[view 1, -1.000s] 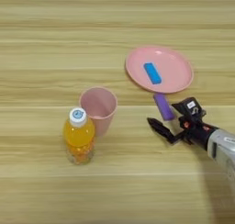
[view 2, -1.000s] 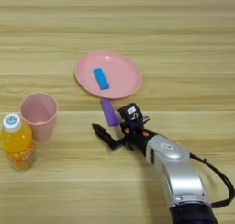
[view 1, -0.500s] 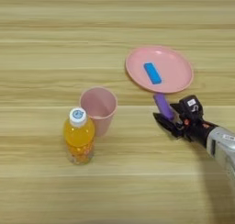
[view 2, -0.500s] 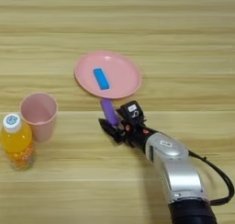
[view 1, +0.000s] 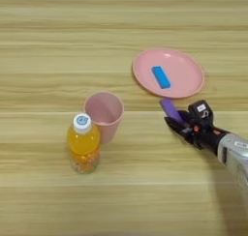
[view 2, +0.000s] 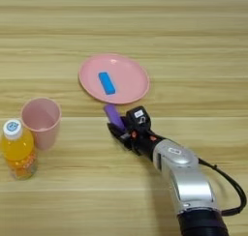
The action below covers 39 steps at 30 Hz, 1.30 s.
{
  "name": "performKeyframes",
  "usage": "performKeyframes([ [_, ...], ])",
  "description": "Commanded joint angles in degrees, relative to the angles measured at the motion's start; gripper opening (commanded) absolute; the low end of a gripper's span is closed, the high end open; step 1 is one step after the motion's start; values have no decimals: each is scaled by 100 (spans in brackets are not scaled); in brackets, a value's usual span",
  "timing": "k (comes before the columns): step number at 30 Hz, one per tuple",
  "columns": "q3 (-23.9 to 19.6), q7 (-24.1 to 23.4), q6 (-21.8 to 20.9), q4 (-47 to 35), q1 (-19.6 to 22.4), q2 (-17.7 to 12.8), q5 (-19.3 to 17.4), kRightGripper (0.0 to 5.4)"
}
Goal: Move the objects on the table
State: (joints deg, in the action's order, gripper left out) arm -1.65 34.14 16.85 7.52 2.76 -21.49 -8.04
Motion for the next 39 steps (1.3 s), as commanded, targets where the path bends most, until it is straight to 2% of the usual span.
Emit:
performKeyframes([
  [1,-27,-139,-67,-72,221,-120,95,160],
  [2,-28,-140,-66,-74,225,-120,94,143],
  [8,-33,-74,-35,-258,236,-108,10,142],
  [13,3,89,82,-843,207,-175,-101,142],
  [21,155,640,193,-1792,12,-346,-279,142],
  [24,52,574,178,-1854,62,-297,-314,142],
  [29,-298,185,-15,-1535,545,-205,-293,142],
  [39,-639,-179,-253,-679,1563,-469,-47,142],
])
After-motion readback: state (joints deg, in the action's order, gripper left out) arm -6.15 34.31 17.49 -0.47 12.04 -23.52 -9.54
